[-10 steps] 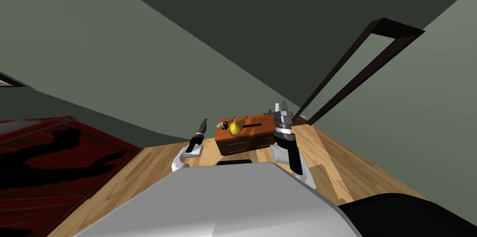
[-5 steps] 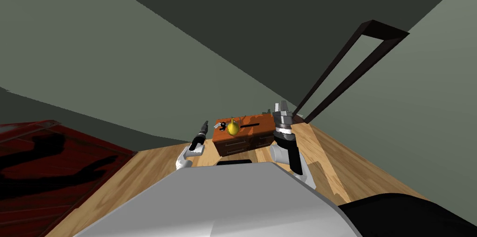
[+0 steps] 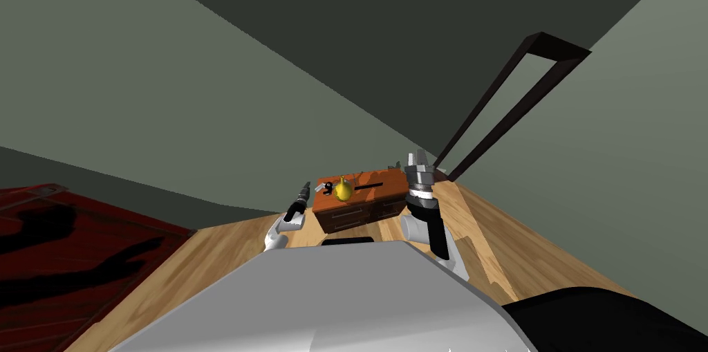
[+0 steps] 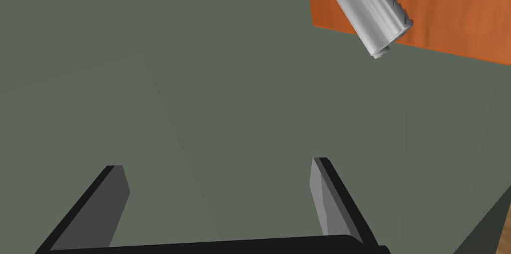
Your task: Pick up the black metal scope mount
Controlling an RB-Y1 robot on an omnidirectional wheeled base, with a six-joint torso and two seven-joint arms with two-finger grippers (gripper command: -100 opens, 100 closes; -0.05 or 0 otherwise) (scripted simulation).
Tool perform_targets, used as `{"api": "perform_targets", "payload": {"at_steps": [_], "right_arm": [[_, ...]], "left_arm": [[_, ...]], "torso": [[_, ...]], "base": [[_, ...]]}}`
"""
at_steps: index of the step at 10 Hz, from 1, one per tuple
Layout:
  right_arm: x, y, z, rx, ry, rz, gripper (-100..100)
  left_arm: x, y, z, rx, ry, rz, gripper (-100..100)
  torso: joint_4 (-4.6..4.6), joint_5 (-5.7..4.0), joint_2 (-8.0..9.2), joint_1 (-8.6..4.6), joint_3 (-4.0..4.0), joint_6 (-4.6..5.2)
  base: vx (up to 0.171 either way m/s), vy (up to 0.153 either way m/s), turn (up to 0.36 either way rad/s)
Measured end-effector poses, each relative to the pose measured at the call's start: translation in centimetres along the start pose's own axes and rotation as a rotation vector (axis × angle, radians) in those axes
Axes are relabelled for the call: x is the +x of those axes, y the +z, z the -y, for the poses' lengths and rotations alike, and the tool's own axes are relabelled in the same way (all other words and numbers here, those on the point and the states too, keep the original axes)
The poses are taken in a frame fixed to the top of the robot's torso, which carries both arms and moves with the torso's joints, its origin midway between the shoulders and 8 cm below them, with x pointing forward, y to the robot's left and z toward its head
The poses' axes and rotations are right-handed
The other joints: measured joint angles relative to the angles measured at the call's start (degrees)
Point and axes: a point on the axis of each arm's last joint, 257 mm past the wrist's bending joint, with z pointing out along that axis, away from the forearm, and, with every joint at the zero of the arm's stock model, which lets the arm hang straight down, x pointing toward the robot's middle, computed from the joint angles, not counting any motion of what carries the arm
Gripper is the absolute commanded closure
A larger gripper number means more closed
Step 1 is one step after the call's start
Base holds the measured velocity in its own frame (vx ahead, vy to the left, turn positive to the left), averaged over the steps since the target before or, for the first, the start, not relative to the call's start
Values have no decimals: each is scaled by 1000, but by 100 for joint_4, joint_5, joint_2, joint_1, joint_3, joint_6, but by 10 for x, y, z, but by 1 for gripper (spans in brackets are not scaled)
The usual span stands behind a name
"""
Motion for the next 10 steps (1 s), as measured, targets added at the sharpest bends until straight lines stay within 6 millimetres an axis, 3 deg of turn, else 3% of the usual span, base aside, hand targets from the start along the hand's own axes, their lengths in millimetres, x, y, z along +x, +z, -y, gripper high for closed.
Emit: {"api": "perform_targets", "payload": {"at_steps": [10], "right_arm": [[0, 0, 0, 0, 0, 0, 0]], "left_arm": [[22, 16, -61, -181, -54, -24, -100]], "torso": [[-1, 0, -6, -2, -3, 0]], "base": [[15, -26, -46]]}}
